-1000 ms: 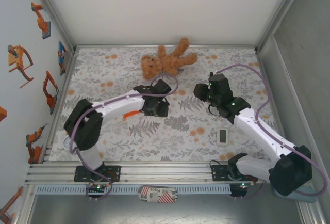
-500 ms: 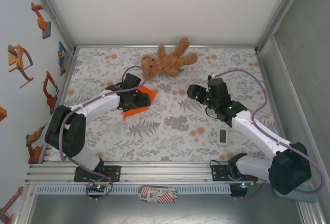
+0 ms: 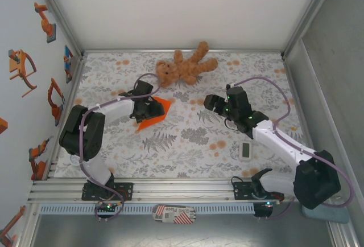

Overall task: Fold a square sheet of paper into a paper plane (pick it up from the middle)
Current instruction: Move the paper to the center of the table.

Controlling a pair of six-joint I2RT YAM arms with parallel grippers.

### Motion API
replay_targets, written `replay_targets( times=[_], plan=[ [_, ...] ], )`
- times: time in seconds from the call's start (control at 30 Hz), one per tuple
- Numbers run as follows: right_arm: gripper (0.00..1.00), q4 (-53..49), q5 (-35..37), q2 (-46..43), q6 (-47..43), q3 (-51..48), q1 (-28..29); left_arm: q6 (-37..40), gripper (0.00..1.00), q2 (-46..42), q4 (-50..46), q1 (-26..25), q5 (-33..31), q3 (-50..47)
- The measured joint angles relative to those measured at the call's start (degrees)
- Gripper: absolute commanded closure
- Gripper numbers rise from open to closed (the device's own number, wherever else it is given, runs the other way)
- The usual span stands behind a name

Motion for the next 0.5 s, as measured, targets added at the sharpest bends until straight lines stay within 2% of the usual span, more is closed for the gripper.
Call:
replay_targets(
  times=[0.13, 0.3, 0.5],
  plan=[
    [0.34, 1.0, -3.1, 3.8, 2.3, 0.0, 0.0, -0.5, 0.27, 0.6, 1.4, 0.6, 2.3, 0.0],
    [0.35, 5.4, -7.1, 7.2, 6.5, -0.5, 0.1, -1.9, 0.33, 0.7, 4.2, 0.3, 6.0, -0.7],
    [0.38, 6.9, -7.8, 9.8, 9.8, -0.5, 2.3, -3.3, 0.41, 0.7, 6.0, -4.5, 7.3, -1.9]
  ],
)
